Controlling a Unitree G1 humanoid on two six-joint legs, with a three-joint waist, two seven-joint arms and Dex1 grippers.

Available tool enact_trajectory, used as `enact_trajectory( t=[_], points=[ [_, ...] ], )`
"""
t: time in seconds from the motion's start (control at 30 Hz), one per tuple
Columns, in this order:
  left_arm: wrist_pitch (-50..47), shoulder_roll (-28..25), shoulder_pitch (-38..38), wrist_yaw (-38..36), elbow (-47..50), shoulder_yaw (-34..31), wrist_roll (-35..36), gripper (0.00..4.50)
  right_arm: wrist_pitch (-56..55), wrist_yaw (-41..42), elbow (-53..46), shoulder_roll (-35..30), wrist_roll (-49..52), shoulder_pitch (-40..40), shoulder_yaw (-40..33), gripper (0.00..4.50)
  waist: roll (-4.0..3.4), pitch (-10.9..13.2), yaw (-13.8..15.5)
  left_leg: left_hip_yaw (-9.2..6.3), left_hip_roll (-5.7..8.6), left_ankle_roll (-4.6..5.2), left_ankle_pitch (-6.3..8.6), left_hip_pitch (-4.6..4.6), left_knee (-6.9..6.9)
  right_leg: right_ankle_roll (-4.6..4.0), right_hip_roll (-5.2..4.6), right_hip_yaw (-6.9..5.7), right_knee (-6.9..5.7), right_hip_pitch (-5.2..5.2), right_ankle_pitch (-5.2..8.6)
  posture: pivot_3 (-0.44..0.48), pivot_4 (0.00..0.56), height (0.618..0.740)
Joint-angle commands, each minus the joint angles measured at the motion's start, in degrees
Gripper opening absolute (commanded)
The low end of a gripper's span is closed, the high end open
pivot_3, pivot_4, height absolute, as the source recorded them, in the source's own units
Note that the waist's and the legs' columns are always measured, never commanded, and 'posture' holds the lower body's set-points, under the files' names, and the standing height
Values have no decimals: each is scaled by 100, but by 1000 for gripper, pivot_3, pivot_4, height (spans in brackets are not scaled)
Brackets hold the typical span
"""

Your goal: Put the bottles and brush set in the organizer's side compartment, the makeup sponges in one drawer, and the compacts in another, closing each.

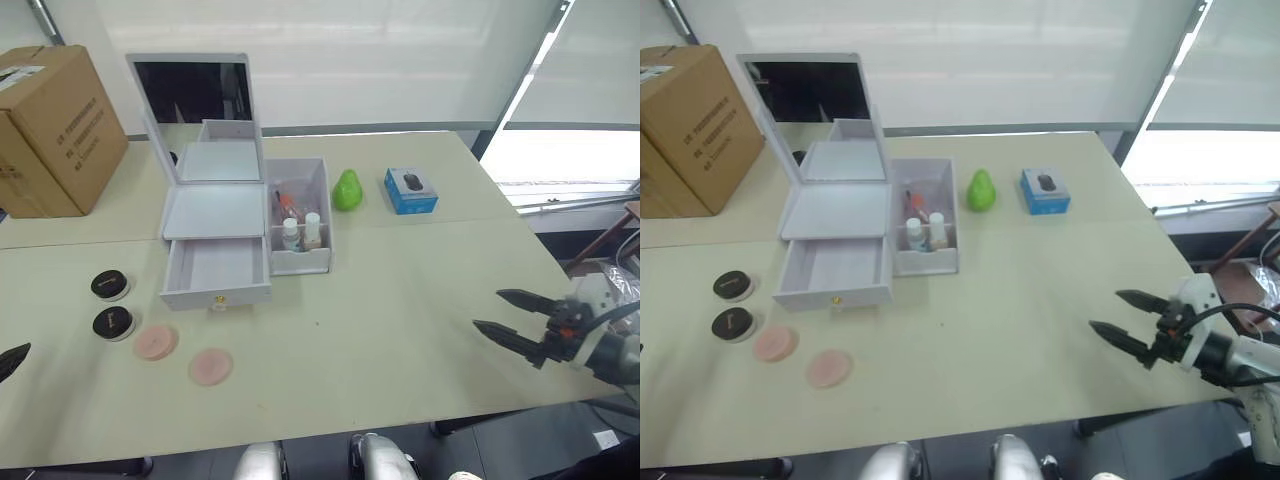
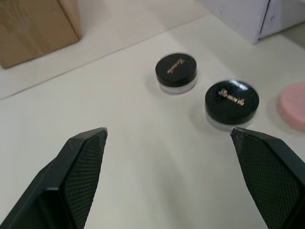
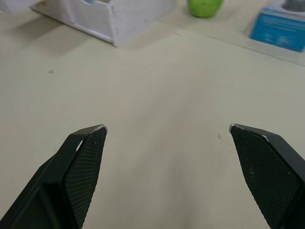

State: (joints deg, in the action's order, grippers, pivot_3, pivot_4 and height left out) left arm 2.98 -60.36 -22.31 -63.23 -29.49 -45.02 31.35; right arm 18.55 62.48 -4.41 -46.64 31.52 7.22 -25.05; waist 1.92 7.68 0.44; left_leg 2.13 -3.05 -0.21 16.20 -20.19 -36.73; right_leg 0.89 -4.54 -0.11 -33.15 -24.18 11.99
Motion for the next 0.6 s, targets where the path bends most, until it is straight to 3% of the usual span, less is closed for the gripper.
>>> enact_trajectory(
  t=[0.03,0.2,0.3,0.43,0.6],
  points=[
    [164,-196,177,-192,-259,-62,-216,4416,-295,70,7,-15,-24,-19,-157,4500,-1,0,-9,0,-3,-2,1,4,1,0,0,-3,0,-3,0,0,150,740],
    [6,-164,225,-318,-88,-135,-330,4416,-266,-10,-88,66,58,5,-166,4500,-1,0,11,15,-10,-6,3,3,8,0,-5,-4,0,-9,0,0,150,740],
    [-251,173,-19,-189,573,-223,-235,4416,-57,-66,-433,135,230,-131,-6,4500,-4,-1,27,41,-38,-11,6,1,9,0,-19,-13,0,-10,-1,0,150,740],
    [-892,1392,-677,488,2582,-149,157,4416,450,-289,-1158,270,706,-710,393,4500,-7,0,25,116,-67,-19,11,0,28,2,-84,-65,1,-13,-1,0,150,740],
    [-1262,2933,-1253,1425,4595,274,419,4416,1016,-595,-1788,547,1347,-1783,944,4500,20,-1,18,134,-69,-19,11,1,31,15,-74,-69,3,-7,-9,0,150,740]
  ],
)
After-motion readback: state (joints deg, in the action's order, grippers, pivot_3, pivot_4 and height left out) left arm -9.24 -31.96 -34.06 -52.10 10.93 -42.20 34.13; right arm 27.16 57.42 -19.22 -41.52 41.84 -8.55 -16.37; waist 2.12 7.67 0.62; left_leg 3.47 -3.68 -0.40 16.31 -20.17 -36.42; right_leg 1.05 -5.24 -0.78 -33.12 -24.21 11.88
